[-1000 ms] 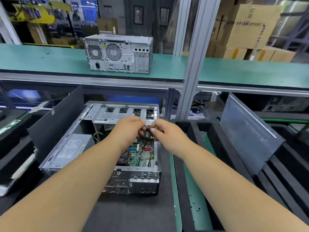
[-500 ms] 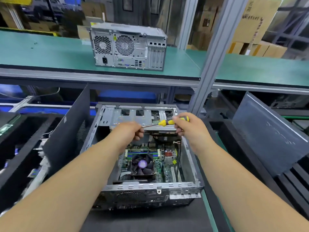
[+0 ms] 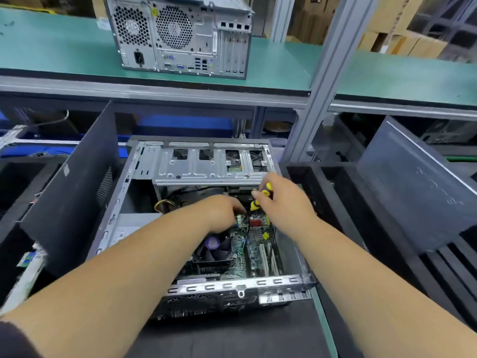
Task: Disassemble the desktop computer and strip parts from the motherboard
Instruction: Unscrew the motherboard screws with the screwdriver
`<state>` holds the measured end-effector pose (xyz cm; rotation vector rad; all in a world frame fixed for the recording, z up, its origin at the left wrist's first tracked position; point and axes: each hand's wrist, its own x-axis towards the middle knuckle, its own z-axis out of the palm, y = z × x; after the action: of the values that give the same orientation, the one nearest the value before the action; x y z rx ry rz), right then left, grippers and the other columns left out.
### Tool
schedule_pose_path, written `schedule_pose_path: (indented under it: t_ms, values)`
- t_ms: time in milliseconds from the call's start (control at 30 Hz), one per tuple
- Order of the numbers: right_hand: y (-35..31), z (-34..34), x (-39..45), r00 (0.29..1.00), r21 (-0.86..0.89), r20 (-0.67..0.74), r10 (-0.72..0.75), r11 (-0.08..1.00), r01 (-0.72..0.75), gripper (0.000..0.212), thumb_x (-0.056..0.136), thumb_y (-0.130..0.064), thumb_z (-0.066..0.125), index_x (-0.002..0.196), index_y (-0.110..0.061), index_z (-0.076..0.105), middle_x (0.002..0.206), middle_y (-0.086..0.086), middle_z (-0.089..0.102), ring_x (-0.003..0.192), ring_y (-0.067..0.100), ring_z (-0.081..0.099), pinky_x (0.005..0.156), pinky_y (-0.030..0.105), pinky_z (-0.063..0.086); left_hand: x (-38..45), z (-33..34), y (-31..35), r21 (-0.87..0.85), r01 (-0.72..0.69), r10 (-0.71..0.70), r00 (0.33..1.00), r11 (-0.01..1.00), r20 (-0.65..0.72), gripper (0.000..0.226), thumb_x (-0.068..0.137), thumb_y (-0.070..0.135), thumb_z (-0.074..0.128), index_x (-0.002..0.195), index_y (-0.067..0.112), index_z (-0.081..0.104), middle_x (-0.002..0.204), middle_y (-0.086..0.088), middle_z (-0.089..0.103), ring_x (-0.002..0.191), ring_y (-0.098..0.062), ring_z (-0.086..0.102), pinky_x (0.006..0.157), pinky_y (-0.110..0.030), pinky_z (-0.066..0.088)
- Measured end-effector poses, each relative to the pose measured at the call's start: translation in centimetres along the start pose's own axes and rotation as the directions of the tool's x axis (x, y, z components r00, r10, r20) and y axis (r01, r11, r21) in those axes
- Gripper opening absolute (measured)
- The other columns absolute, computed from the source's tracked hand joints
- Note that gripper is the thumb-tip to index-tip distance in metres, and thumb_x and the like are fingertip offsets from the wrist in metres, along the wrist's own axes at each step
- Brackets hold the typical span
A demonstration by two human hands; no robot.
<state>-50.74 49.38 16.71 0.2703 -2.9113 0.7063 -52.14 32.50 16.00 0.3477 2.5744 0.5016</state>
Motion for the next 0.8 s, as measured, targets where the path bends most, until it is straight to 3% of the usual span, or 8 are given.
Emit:
schedule_pose_path:
  t_ms: [133,200,300,400,567,800]
  values:
    - [-0.1,0.8,0.1,0.996,-0.084,0.056,-0.074,0.993,0.079,0.022,0.095,-0.042,0.058,0.097,-0.021,0.052,0.086,0.002,0.061,0.081,0.027,0.056,0.065,0.036,0.044,2.4,1.5,0.9,0.276,0.083,-0.098,0.994,0.958,0.041,0.060,0.094,0.012,0.042,0.144,0.043,0.034,0.150,-0.015,0.028,0.135,-0.037,0.031,0.107,-0.045,0.036]
    - [0.0,1.0,0.1,0.989,-0.164,0.085,-0.123,0.977,0.136,0.025,0.096,-0.044,0.057,0.101,-0.020,0.054,0.087,0.002,0.063,0.084,0.028,0.058,0.077,0.038,0.045,3.0,2.4,0.3,0.280,0.065,-0.084,0.995,0.958,0.057,0.059,0.094,0.012,0.041,0.144,0.043,0.034,0.148,-0.014,0.029,0.135,-0.037,0.025,0.107,-0.046,0.032]
    - [0.2,1.4,0.4,0.978,-0.278,0.122,-0.171,0.940,0.199,0.027,0.096,-0.048,0.055,0.104,-0.022,0.054,0.086,-0.002,0.063,0.089,0.026,0.059,0.095,0.041,0.034,3.7,2.8,-0.9,0.266,0.007,-0.030,0.996,0.964,0.081,0.049,0.093,0.020,0.045,0.136,0.043,0.045,0.142,-0.009,0.040,0.129,-0.034,0.033,0.102,-0.043,0.033]
    - [0.2,1.7,0.7,0.980,-0.310,0.117,-0.164,0.931,0.193,0.028,0.096,-0.049,0.055,0.105,-0.023,0.055,0.087,-0.003,0.063,0.091,0.025,0.058,0.092,0.040,0.029,4.1,3.0,-1.7,0.232,-0.013,-0.008,0.996,0.973,0.091,0.045,0.092,0.024,0.047,0.132,0.045,0.051,0.140,-0.006,0.044,0.129,-0.032,0.035,0.104,-0.043,0.032]
    - [0.5,2.1,0.9,0.981,-0.327,0.131,-0.144,0.928,0.180,0.028,0.095,-0.049,0.056,0.105,-0.023,0.056,0.088,-0.005,0.061,0.094,0.023,0.057,0.091,0.040,0.027,4.5,3.5,-1.7,0.235,-0.026,-0.003,0.993,0.972,0.122,0.048,0.095,0.019,0.041,0.137,0.042,0.045,0.146,-0.006,0.038,0.134,-0.035,0.030,0.109,-0.044,0.027]
    - [0.8,2.3,0.9,0.982,-0.306,0.121,-0.143,0.936,0.174,0.026,0.094,-0.049,0.057,0.104,-0.024,0.056,0.083,-0.010,0.051,0.095,0.021,0.055,0.092,0.039,0.027,4.6,3.8,-1.9,0.225,-0.030,0.007,0.995,0.974,0.102,0.046,0.096,0.023,0.040,0.139,0.038,0.044,0.142,-0.007,0.039,0.132,-0.034,0.031,0.104,-0.042,0.031]
